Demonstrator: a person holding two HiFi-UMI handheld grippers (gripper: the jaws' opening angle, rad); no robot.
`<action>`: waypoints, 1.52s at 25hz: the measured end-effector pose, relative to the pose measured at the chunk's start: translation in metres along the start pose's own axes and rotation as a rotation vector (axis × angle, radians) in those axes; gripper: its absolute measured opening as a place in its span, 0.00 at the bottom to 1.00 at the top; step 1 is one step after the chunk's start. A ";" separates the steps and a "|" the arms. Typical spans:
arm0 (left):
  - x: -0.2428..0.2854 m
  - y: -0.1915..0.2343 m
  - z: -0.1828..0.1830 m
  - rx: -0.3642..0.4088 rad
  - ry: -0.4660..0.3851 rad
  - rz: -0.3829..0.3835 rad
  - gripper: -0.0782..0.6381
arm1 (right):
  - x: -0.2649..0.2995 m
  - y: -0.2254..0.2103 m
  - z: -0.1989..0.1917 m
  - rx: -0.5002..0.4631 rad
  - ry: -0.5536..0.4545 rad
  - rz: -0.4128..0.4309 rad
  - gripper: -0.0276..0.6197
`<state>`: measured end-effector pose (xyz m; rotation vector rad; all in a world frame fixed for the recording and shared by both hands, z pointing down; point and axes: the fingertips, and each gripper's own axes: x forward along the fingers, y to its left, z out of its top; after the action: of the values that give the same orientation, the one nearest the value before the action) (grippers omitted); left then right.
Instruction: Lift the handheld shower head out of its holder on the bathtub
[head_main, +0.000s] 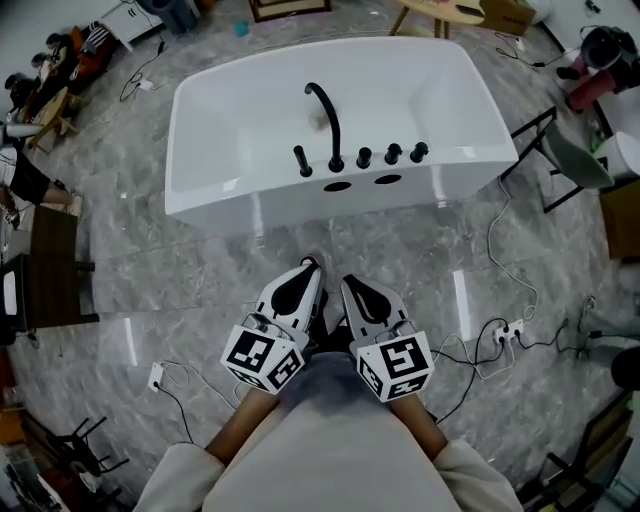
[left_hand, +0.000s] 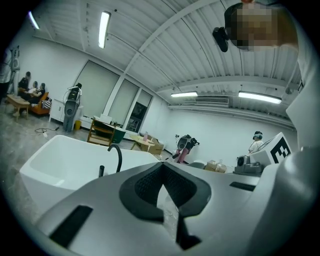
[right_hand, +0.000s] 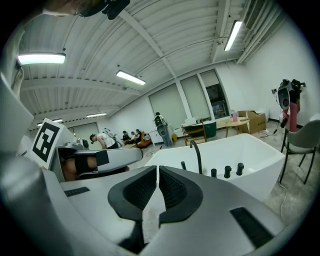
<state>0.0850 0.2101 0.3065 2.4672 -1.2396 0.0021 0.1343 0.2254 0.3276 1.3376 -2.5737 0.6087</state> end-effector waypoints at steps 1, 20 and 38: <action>0.005 0.003 0.001 -0.002 0.000 -0.005 0.10 | 0.004 -0.003 0.001 -0.004 0.004 0.004 0.07; 0.104 0.113 0.050 -0.084 0.043 -0.072 0.10 | 0.132 -0.052 0.069 0.009 0.025 -0.031 0.07; 0.137 0.222 0.089 -0.004 0.023 -0.154 0.10 | 0.252 -0.043 0.109 -0.052 0.022 -0.105 0.07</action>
<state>-0.0179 -0.0454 0.3203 2.5452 -1.0358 -0.0130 0.0269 -0.0308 0.3261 1.4297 -2.4665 0.5317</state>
